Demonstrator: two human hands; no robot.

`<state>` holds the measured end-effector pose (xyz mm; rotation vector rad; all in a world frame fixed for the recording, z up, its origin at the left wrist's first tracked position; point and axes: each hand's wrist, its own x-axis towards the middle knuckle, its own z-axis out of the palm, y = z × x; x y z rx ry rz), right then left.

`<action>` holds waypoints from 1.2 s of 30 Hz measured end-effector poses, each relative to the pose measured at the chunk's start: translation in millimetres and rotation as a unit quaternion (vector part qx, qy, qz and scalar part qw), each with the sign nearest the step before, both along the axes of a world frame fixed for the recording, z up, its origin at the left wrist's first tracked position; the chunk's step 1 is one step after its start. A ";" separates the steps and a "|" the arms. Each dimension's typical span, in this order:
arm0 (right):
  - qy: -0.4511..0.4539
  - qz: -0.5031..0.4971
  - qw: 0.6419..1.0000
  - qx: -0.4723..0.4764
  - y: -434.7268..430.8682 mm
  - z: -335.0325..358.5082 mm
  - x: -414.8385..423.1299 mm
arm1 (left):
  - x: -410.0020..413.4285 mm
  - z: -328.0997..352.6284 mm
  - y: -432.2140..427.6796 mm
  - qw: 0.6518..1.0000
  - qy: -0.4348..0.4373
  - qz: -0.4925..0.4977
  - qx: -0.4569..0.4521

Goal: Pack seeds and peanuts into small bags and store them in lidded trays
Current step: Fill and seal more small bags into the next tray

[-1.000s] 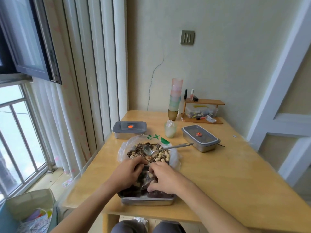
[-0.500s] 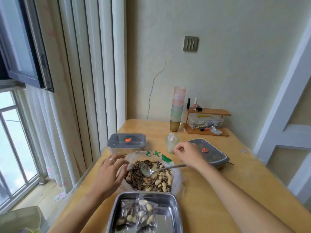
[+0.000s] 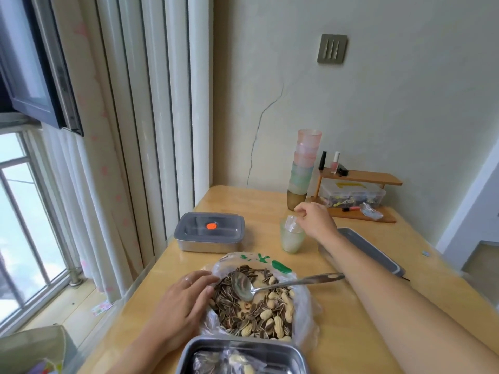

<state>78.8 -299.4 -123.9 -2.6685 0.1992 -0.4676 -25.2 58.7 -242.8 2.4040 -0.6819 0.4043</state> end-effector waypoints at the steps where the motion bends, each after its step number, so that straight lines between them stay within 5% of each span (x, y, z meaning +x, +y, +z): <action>1: 0.018 -0.004 1.000 -0.006 3.1 -1.3 2.1 | 0.3 0.4 -0.1 1.000 0.002 -0.001 0.001; 7: 0.017 -0.049 0.998 -0.023 11.2 -8.3 3.5 | -0.2 -0.9 0.1 1.000 0.007 0.000 0.008; 17: -0.078 -0.031 0.991 0.104 3.6 6.1 -27.4 | -6.3 4.3 0.3 1.000 0.016 0.004 -0.009; 21: -0.104 0.005 0.983 0.153 24.7 4.8 -60.9 | -9.3 11.2 3.9 0.999 -0.009 0.017 -0.039; 26: -0.027 0.113 0.966 0.231 67.4 -24.0 -108.5 | -17.7 48.5 -11.4 0.990 -0.091 0.015 -0.108; 32: -0.006 0.169 0.949 0.265 97.9 -51.7 -135.4 | -13.2 78.2 -59.1 0.978 0.132 -0.073 -0.147; 36: -0.020 0.182 0.933 0.309 99.1 -47.9 -140.8 | -5.6 70.6 -73.2 0.943 0.200 -0.128 -0.232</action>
